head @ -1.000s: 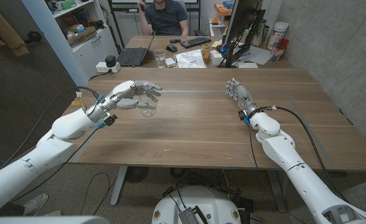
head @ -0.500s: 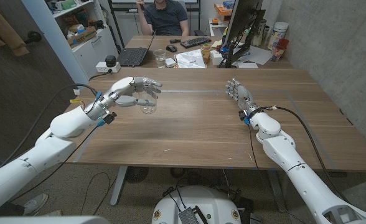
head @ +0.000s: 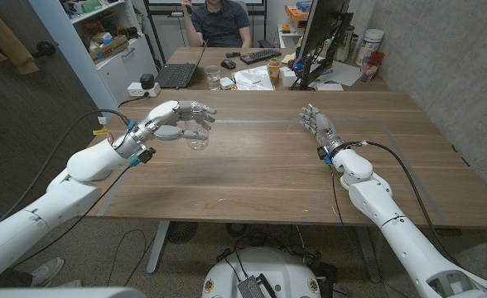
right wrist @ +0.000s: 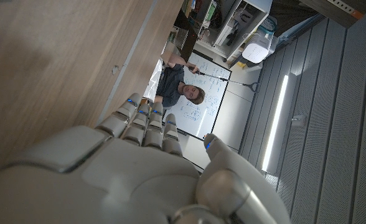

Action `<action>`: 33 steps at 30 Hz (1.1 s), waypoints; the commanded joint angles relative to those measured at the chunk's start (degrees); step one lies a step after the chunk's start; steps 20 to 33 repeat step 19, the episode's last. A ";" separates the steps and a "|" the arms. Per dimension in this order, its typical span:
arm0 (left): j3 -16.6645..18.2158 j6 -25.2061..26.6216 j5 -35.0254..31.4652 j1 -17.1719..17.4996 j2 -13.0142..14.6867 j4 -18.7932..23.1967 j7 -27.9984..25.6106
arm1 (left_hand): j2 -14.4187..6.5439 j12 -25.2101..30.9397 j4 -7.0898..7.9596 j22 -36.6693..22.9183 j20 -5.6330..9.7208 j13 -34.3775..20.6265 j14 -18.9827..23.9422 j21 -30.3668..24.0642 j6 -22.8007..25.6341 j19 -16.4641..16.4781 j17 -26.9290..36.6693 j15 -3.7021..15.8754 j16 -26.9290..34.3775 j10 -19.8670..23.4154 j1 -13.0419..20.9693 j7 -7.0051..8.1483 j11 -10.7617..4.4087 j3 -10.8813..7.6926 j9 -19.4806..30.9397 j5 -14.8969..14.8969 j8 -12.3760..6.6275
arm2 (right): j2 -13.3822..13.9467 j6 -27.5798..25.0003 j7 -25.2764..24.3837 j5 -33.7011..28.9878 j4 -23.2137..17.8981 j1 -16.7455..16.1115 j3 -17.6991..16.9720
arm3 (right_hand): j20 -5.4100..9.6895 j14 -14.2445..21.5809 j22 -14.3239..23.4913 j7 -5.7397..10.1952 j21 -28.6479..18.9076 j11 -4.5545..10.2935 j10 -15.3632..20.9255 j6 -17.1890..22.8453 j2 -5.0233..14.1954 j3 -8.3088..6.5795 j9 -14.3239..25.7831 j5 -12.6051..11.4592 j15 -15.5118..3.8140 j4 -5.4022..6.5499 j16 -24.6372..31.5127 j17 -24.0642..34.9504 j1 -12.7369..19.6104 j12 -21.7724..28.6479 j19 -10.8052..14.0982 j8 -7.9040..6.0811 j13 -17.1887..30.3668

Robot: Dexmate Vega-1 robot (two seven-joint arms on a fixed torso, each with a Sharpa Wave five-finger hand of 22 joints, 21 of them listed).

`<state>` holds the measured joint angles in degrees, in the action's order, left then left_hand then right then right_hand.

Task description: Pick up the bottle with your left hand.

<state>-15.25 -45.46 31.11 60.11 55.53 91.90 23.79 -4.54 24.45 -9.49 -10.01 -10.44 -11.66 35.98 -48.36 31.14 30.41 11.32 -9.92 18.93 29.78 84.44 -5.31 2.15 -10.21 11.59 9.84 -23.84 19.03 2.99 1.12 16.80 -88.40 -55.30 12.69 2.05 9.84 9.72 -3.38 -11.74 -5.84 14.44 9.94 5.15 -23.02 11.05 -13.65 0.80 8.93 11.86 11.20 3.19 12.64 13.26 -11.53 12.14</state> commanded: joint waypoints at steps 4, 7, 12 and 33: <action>-0.56 0.08 0.12 -1.51 -0.60 -0.55 1.02 | -4.30 -0.06 1.98 -0.15 16.52 -0.24 14.33 -0.52 2.18 13.53 0.17 22.47 -0.08 8.25 -4.25 1.09 -4.68 -8.37 0.20 0.33 0.25 | -0.36 0.40 0.36 -0.24 1.04 0.91 0.06 | 0.81 0.60 0.28 -0.15 0.23 -0.06 0.37 0.39 2.86 -0.25 0.25 -0.45 0.16 0.06 -0.07 -0.04 -0.51 0.07 0.49 -0.32 0.06; -0.63 0.02 0.08 -1.67 -0.65 -0.67 1.14 | -4.32 -0.03 1.98 -0.14 16.52 -0.24 14.50 -0.57 2.24 13.55 0.16 22.52 -0.08 8.56 -4.34 1.15 -4.68 -8.48 0.20 0.33 0.33 | -0.50 0.44 0.36 -0.19 1.23 0.94 0.03 | 0.81 0.69 0.28 -0.19 0.23 -0.05 0.36 0.44 2.86 -0.27 0.25 -0.46 0.15 0.06 -0.06 -0.04 -0.51 0.04 0.50 -0.32 0.06; -1.13 0.10 1.20 -2.15 -0.85 -1.13 2.16 | -4.37 -0.15 1.95 -0.14 16.60 -0.24 14.75 -0.63 2.58 13.50 0.15 22.58 -0.12 8.68 -4.44 1.24 -4.58 -8.68 0.19 0.34 0.36 | -0.56 0.40 0.52 -0.13 1.59 1.04 -0.03 | 0.81 0.67 0.28 -0.19 0.24 -0.02 0.26 0.49 2.87 -0.29 0.25 -0.47 0.11 0.05 -0.10 -0.04 -0.52 -0.03 0.51 -0.33 0.07; -0.62 -0.41 1.29 -2.02 -0.57 -0.37 2.16 | -4.41 -0.24 1.97 -0.14 16.61 -0.25 14.89 -0.72 2.69 13.50 0.12 22.56 -0.22 8.91 -4.63 1.25 -4.67 -8.89 0.19 0.35 0.51 | -0.59 0.47 0.46 -0.23 1.41 0.94 -0.11 | 0.81 0.76 0.28 -0.18 0.24 0.00 0.42 0.59 2.86 -0.31 0.25 -0.48 0.13 0.05 -0.11 -0.04 -0.53 -0.01 0.53 -0.34 0.08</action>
